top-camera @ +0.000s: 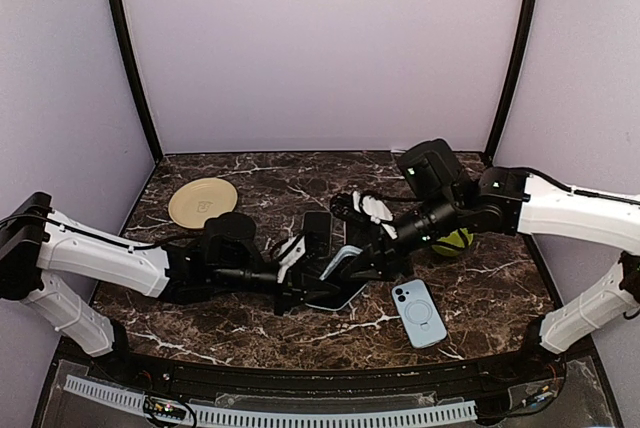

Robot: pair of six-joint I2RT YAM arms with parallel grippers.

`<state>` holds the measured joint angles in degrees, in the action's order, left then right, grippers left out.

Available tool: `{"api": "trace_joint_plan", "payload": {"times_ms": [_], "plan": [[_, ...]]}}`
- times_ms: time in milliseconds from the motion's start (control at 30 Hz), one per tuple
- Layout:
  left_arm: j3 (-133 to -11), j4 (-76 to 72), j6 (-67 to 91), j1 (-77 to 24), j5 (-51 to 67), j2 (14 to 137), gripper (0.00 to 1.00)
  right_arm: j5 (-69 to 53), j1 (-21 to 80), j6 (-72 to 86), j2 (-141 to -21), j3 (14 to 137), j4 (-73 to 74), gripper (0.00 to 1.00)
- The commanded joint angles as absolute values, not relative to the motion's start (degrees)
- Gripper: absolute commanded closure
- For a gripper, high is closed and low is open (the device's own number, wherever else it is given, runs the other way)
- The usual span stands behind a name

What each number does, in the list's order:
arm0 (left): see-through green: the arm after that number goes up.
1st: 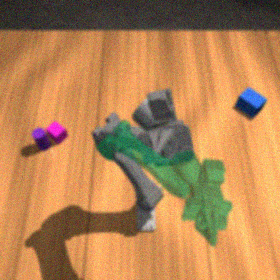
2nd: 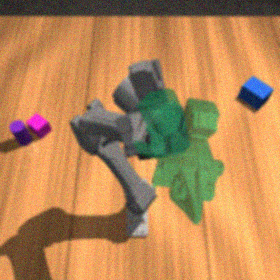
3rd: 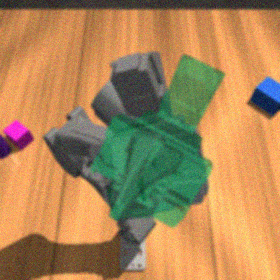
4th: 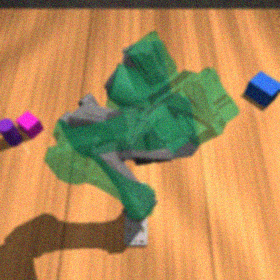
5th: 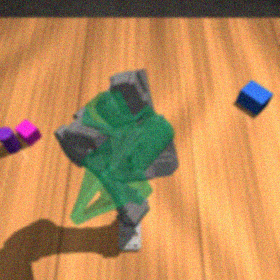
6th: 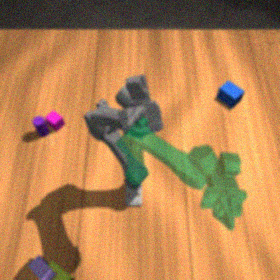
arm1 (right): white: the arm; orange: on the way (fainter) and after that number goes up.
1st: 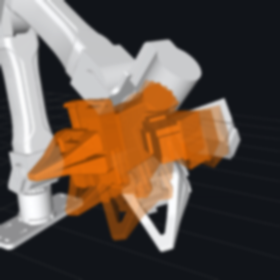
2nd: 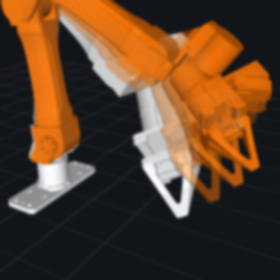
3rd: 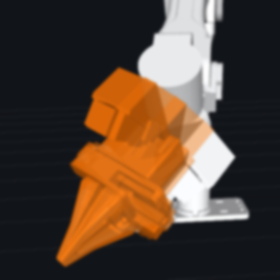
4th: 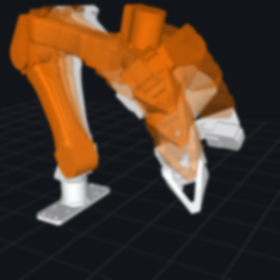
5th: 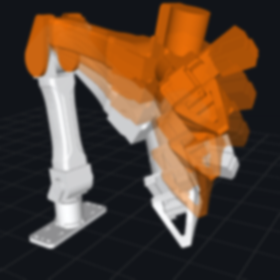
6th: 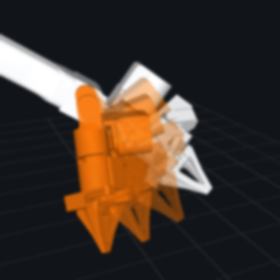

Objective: Put the phone into the phone case
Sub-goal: Press the top left corner of the phone case, then pass from the left arm to the right

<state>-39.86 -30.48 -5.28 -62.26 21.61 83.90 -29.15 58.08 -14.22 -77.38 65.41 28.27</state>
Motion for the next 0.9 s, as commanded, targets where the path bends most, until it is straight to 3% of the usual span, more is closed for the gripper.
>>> {"api": "trace_joint_plan", "payload": {"times_ms": [0, 100, 233, 333, 600, 767, 800, 833, 867], "plan": [[-38.32, -39.70, -2.58, -61.97, 20.66, 78.84, 1.00, -29.22, 56.77, -10.10, -72.10, 62.31, 20.70, 0.34], [-36.96, -44.50, 0.35, -61.96, 21.40, 76.95, 1.00, -31.02, 55.13, -4.24, -68.08, 54.51, 7.49, 0.24], [-35.02, -52.95, 6.35, -61.96, 23.28, 76.03, 1.00, -34.04, 54.98, 3.27, -65.77, 48.10, -6.38, 0.27], [-34.46, -57.06, 9.62, -61.96, 24.22, 76.17, 1.00, -36.81, 55.01, 9.35, -65.31, 44.03, -16.26, 0.40], [-34.78, -58.08, 11.27, -61.96, 26.48, 77.18, 1.00, -37.69, 55.11, 14.16, -64.84, 40.39, -23.68, 0.99], [-35.57, -57.58, 12.27, -61.96, 28.82, 78.37, 1.00, -38.42, 55.11, 12.03, -63.15, 41.23, -19.76, 1.00], [-35.58, -56.85, 12.24, -61.96, 28.96, 78.24, 0.91, -38.45, 55.11, 11.04, -62.65, 41.55, -17.49, 1.00], [-35.66, -55.61, 12.07, -61.92, 28.88, 78.05, 0.73, -38.63, 55.11, 9.94, -62.14, 42.02, -15.14, 1.00], [-35.71, -54.87, 11.88, -61.94, 28.72, 77.41, 0.65, -39.00, 55.11, 8.83, -61.87, 42.62, -12.93, 1.00]]}}
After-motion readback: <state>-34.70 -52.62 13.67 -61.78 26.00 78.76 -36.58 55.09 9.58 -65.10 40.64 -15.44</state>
